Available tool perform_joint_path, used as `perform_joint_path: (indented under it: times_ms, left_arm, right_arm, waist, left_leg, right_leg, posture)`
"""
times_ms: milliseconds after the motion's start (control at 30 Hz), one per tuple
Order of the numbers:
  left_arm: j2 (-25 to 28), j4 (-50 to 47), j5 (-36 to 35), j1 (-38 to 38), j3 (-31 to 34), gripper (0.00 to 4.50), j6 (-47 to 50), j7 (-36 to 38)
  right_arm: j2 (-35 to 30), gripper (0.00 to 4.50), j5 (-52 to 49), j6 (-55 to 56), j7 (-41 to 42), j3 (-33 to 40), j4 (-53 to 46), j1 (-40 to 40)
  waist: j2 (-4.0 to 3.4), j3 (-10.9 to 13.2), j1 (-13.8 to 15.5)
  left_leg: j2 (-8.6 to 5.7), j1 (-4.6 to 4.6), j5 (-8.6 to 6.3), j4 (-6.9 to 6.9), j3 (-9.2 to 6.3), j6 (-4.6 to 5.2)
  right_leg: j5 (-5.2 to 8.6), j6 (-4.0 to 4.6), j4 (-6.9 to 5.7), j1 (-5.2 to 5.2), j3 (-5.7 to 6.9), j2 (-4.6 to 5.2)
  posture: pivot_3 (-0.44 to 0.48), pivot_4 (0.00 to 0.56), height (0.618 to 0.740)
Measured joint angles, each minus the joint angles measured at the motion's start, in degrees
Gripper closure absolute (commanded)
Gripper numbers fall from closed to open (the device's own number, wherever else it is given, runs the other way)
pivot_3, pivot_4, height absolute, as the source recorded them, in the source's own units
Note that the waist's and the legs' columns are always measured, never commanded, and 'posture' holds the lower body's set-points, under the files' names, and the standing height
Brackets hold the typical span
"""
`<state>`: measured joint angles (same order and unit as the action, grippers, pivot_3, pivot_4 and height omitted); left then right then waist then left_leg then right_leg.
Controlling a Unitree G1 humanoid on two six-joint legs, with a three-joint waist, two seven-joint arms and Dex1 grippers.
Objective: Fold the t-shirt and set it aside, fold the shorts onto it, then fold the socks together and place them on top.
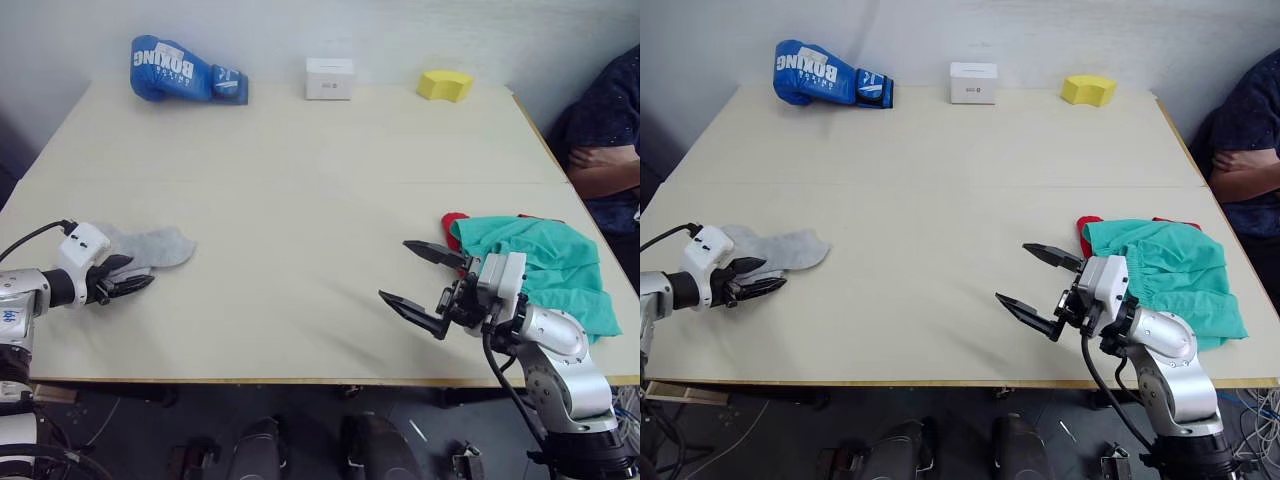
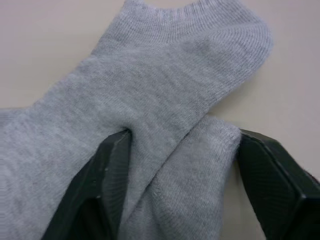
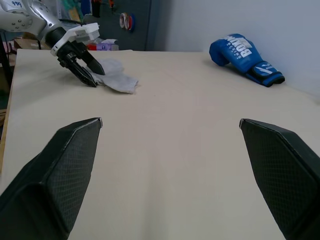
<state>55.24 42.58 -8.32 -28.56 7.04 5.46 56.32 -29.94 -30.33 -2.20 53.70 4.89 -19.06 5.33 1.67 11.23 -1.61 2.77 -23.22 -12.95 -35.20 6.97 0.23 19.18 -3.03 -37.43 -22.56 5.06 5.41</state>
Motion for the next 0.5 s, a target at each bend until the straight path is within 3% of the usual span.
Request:
perform_joint_path:
  times_ms: [233, 367, 500]
  left_arm:
    - [-0.1, 1.1, 1.0, -0.4, -0.5, 4.38, -2.5, 1.5]
    - [-0.5, -5.3, 0.0, 2.8, -0.1, 4.45, -0.7, 3.3]
    - [-3.7, -24.1, -3.2, 9.0, -1.4, 4.45, 7.9, 4.4]
  right_arm:
    - [0.0, 0.00, -0.9, -2.3, -3.3, 0.4, -3.6, 1.0]
    - [-1.0, 0.00, -1.2, -3.5, -3.6, 0.6, -3.7, 1.2]
    - [-2.0, 0.00, -1.2, -4.5, -3.9, 1.0, -3.8, 1.4]
  waist:
    - [0.00, 0.0, 0.1]
    - [0.00, 0.0, 0.1]
    - [0.00, 0.0, 0.5]
  left_leg:
    - [0.01, 0.04, 0.01, 0.00, -0.04, -0.12]
    - [-0.02, 0.02, 0.01, 0.01, -0.03, -0.02]
    - [-0.06, 0.02, 0.02, 0.00, -0.06, 0.02]
  right_leg:
    - [0.01, 0.02, -0.05, 0.01, -0.05, 0.02]
    - [0.01, 0.02, -0.04, 0.01, -0.09, 0.05]
    - [0.01, 0.02, -0.03, 0.05, -0.11, 0.12]
  posture:
    - [0.000, 0.150, 0.740]
    - [0.000, 0.150, 0.740]
    - [0.000, 0.150, 0.740]
